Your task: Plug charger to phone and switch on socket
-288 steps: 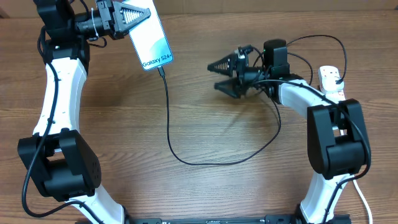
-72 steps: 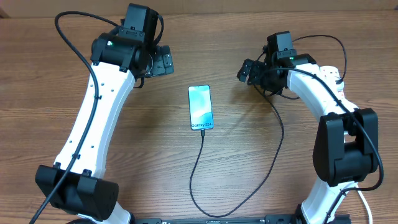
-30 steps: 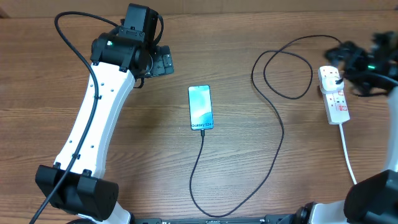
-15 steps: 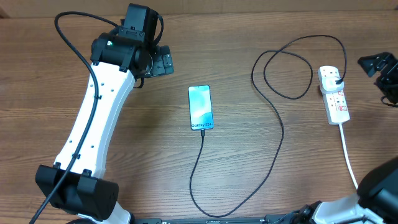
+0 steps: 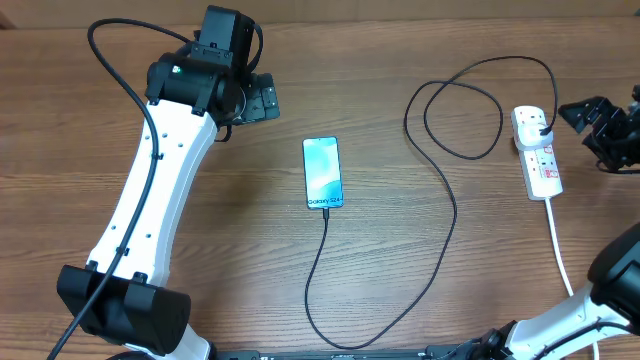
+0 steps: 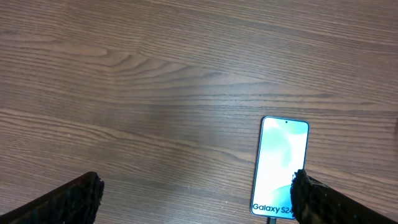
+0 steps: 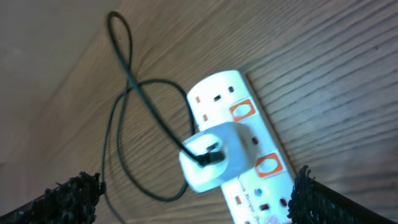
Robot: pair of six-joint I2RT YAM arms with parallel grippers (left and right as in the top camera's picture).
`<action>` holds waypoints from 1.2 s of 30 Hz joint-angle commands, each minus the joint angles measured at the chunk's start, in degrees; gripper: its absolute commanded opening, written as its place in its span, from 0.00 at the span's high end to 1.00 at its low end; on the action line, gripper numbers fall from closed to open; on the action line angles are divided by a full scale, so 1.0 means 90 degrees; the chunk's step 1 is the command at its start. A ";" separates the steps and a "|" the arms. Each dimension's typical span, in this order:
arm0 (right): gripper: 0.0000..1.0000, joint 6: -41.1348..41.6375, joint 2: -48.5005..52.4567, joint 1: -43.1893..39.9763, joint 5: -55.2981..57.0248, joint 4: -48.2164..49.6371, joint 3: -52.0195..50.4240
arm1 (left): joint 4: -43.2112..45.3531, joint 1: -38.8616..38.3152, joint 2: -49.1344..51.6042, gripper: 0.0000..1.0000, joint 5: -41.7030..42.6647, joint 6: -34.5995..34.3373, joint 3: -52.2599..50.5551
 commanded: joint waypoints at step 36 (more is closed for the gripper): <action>0.00 -0.0034 0.0432 0.0794 0.0828 0.0644 -0.0544 | 0.0002 -0.0070 0.0017 0.00 -0.0134 0.0073 -0.0005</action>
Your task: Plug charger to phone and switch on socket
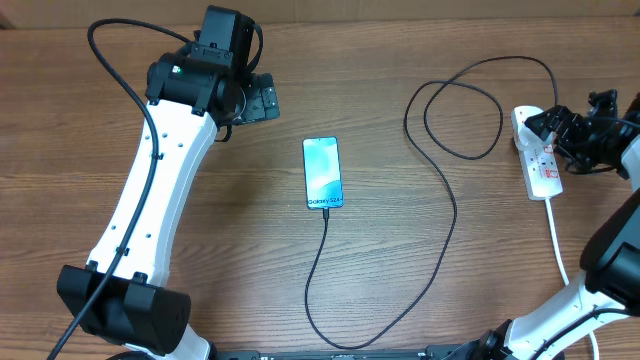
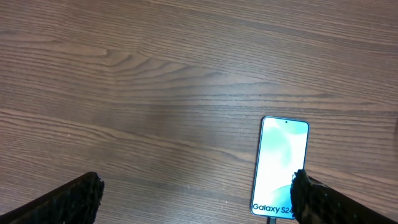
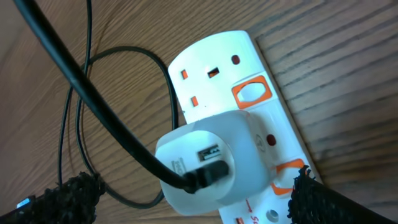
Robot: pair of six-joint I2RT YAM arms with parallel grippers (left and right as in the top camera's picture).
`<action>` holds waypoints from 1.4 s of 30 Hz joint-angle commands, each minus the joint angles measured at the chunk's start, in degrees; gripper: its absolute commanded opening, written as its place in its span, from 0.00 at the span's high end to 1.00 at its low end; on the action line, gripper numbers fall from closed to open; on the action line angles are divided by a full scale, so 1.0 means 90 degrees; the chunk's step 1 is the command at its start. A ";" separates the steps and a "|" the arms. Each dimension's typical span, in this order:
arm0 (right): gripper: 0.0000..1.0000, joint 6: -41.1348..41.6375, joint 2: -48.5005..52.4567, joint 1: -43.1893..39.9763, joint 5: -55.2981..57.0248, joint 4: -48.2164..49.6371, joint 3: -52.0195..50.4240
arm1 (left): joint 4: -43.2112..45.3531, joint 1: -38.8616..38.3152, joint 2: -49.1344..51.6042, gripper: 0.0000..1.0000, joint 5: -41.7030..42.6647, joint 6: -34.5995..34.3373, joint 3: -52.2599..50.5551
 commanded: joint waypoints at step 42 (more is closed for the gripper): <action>0.00 0.0015 0.0459 0.0209 -0.0323 0.0087 -0.0039 | 0.0002 -0.0070 0.0017 0.00 -0.0134 0.0073 -0.0005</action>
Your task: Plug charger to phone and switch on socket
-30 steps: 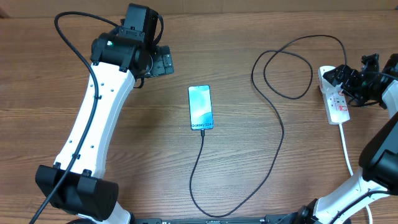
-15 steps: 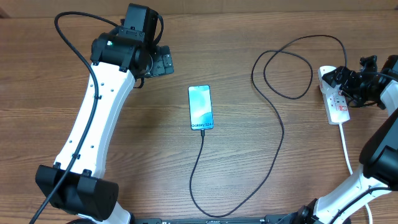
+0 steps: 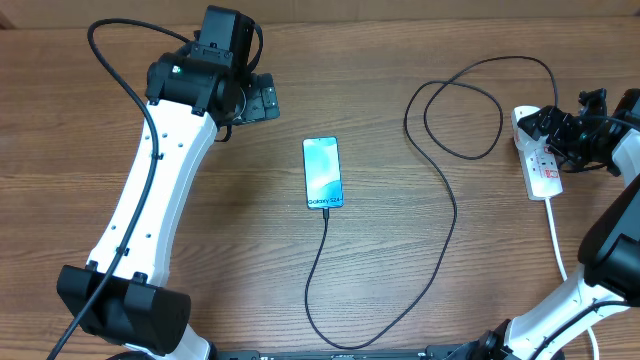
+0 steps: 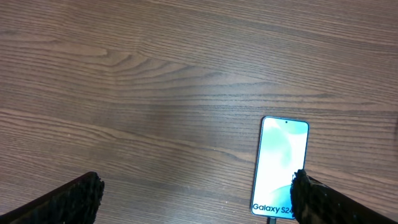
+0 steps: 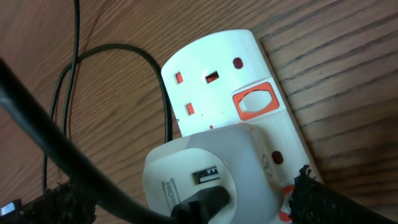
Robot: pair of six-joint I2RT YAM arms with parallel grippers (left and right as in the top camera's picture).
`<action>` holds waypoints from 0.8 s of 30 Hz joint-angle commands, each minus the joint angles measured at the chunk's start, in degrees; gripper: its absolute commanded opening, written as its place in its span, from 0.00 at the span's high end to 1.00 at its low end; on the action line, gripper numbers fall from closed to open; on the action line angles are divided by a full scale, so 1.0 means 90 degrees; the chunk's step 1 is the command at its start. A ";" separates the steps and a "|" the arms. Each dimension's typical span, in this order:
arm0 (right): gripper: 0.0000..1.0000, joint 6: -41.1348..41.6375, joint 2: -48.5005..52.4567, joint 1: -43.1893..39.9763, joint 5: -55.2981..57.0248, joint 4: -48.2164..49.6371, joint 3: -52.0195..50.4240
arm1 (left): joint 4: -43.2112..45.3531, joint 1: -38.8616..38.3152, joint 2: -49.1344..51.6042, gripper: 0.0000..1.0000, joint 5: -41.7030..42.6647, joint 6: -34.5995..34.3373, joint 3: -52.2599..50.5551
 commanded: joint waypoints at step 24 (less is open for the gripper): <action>0.00 0.0029 0.0187 0.0233 -0.0529 -0.0403 -0.0039 | 0.0000 -0.0070 0.0017 0.00 -0.0134 0.0073 -0.0005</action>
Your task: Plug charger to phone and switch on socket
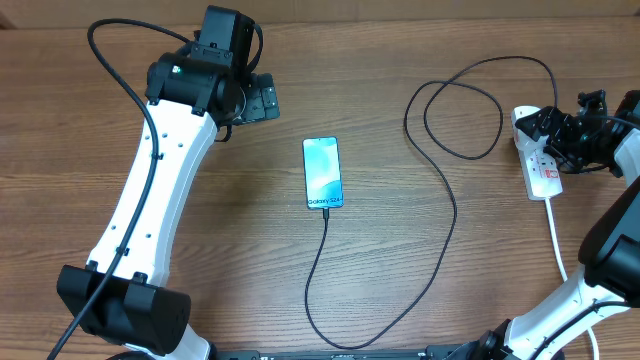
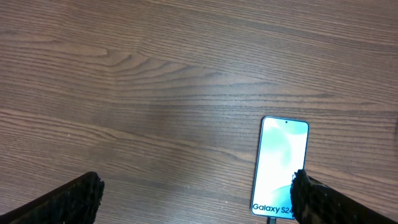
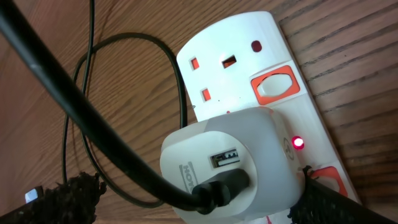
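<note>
The phone (image 1: 322,173) lies face up mid-table with its screen lit, also seen in the left wrist view (image 2: 281,165). The black charger cable (image 1: 440,200) is in its bottom port. The cable loops back to a white adapter (image 3: 233,165) seated in the white power strip (image 1: 541,160). A red light (image 3: 299,142) glows beside the adapter. My right gripper (image 1: 558,128) is open low over the strip, its fingers either side of the adapter (image 3: 198,190). One fingertip (image 3: 320,198) rests at an orange switch. My left gripper (image 2: 196,190) is open above bare wood left of the phone.
The strip's white lead (image 1: 562,255) runs toward the front right edge. A second orange switch (image 3: 277,84) and a free socket (image 3: 217,71) sit at the strip's far end. The cable makes a wide loop (image 1: 465,110) between phone and strip.
A red light has come on beside the adapter's socket, where it was dark before. My right gripper has shifted slightly over the strip. The left arm and the phone have not moved.
The cable was in the phone throughout and my left gripper stayed open. My right gripper hung open to the right of the strip, then was over it, then low around the adapter. Now the socket's red light is lit.
</note>
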Robot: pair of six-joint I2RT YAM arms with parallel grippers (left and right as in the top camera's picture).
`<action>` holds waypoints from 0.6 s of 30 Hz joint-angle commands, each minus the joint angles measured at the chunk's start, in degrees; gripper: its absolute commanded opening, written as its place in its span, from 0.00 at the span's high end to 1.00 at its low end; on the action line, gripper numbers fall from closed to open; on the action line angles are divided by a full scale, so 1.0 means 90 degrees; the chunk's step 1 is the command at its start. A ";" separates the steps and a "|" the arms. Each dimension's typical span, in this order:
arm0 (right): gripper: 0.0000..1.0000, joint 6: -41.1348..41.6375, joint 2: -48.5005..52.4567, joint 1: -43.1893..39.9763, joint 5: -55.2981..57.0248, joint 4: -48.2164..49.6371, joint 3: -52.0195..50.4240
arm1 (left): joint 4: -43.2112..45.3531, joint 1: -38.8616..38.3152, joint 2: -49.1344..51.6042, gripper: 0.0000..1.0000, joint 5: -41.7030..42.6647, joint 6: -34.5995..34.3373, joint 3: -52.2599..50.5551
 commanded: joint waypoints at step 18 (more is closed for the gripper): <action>0.00 0.1389 -0.0029 -0.0158 0.0763 -0.0112 -0.0078 | 0.0000 -0.0070 0.0017 0.00 -0.0134 0.0073 -0.0005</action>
